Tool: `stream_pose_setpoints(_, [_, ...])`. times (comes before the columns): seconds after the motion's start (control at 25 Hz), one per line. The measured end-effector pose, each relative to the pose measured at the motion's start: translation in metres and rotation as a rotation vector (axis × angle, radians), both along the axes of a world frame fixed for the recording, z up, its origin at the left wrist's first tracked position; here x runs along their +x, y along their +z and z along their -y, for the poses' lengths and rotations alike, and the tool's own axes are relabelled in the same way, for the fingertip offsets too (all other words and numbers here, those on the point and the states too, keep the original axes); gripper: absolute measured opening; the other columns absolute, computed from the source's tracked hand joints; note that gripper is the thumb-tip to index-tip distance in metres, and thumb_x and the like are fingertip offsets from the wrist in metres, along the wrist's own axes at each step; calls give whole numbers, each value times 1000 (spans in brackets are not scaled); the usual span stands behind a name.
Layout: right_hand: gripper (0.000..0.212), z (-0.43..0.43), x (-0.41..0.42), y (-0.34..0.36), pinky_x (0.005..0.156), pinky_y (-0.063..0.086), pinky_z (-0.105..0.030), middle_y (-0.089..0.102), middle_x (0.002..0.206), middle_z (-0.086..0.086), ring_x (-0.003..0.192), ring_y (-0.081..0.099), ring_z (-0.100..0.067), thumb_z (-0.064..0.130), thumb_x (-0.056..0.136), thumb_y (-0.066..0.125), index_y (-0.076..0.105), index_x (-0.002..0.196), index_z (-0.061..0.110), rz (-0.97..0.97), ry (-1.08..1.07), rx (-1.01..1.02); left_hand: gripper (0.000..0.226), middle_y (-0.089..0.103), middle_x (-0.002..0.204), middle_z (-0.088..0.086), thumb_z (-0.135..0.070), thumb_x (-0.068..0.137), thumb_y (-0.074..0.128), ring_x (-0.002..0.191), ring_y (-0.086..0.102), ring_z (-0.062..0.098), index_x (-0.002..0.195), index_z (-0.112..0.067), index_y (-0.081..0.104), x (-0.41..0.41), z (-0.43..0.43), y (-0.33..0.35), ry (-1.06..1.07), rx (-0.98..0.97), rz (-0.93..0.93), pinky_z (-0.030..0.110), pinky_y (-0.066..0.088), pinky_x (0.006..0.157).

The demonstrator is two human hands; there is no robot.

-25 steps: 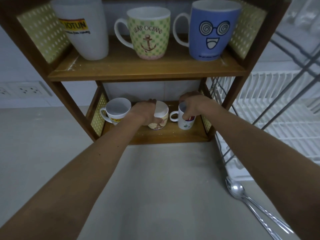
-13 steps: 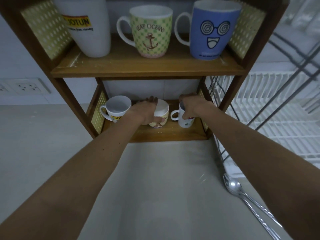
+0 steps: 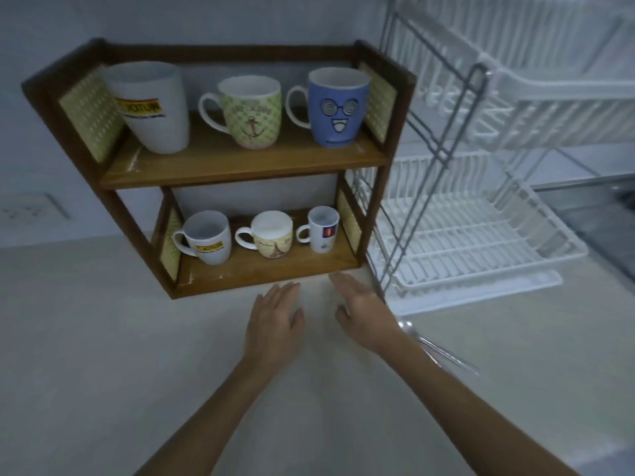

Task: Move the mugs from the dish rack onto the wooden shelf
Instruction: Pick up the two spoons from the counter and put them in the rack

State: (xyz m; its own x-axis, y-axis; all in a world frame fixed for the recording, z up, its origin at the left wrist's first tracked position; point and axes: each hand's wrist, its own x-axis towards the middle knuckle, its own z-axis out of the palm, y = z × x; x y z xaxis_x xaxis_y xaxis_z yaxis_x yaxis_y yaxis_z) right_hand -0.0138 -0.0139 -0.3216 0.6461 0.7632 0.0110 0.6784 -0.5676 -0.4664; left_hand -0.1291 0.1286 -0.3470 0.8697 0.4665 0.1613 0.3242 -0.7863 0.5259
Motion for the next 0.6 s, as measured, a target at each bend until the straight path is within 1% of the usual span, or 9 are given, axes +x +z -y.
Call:
stream_pose_setpoints(0.08, [63,39,-18,-13,115,25,-34,41,149,-12,139,36,-26,-1,82,56,41,142,7,60,-38,60,48,57,134,9,-10,85,61,128,48,27,132,-11,54,-13,28,-7,-8,-79,94,40,36,110])
stream_pose_setpoints(0.12, [62,56,-24,-18,113,29,-39,47,144,-17,135,41,-32,-7,77,59,47,137,2,114,-51,85,47,61,129,9,-7,82,63,122,53,27,129,-10,57,-17,42,-11,-21,-99,129,38,41,105])
stream_pose_setpoints(0.2, [60,87,-29,-25,103,39,-54,59,129,-25,122,54,-42,-13,64,66,59,123,-5,200,-87,114,46,64,123,9,-3,80,63,116,57,27,125,-9,60,-21,73,-16,-40,-142,160,37,45,101])
stream_pose_setpoints(0.24, [58,99,-28,-27,98,44,-56,63,122,-26,115,59,-43,-14,59,67,64,117,-6,225,-110,127,45,64,122,8,-2,80,63,114,58,27,124,-9,60,-23,89,-17,-46,-159,160,36,46,100])
stream_pose_setpoints(0.32, [54,121,-23,-29,89,54,-52,69,111,-22,103,66,-40,-15,54,68,69,108,-4,256,-150,151,43,66,118,7,-1,79,62,109,60,27,121,-9,62,-24,121,-20,-76,-162,161,34,47,97])
stream_pose_setpoints(0.36, [50,131,-19,-31,84,56,-49,71,107,-20,97,67,-39,-14,55,69,70,104,-2,250,-178,152,42,67,115,7,-1,78,62,106,61,28,119,-8,64,-23,138,-23,-97,-155,159,33,45,96])
stream_pose_setpoints(0.44, [39,153,-6,-37,76,56,-44,72,101,-15,90,67,-38,-7,62,71,72,100,3,234,-249,125,39,68,111,7,-3,79,60,103,62,27,117,-9,65,-15,169,-27,-118,-156,154,29,42,93])
stream_pose_setpoints(0.52, [30,174,9,-44,77,53,-42,71,100,-12,92,63,-37,3,73,71,72,102,9,165,-320,98,39,66,111,6,-9,81,57,102,61,27,120,-13,64,-2,195,-27,-134,-174,118,30,42,92])
stream_pose_setpoints(0.6, [25,190,25,-49,84,49,-40,69,103,-8,97,59,-33,14,80,70,71,105,13,-22,-355,95,41,65,108,7,-13,80,58,98,60,30,121,-16,64,17,219,-27,-124,-146,84,35,48,89])
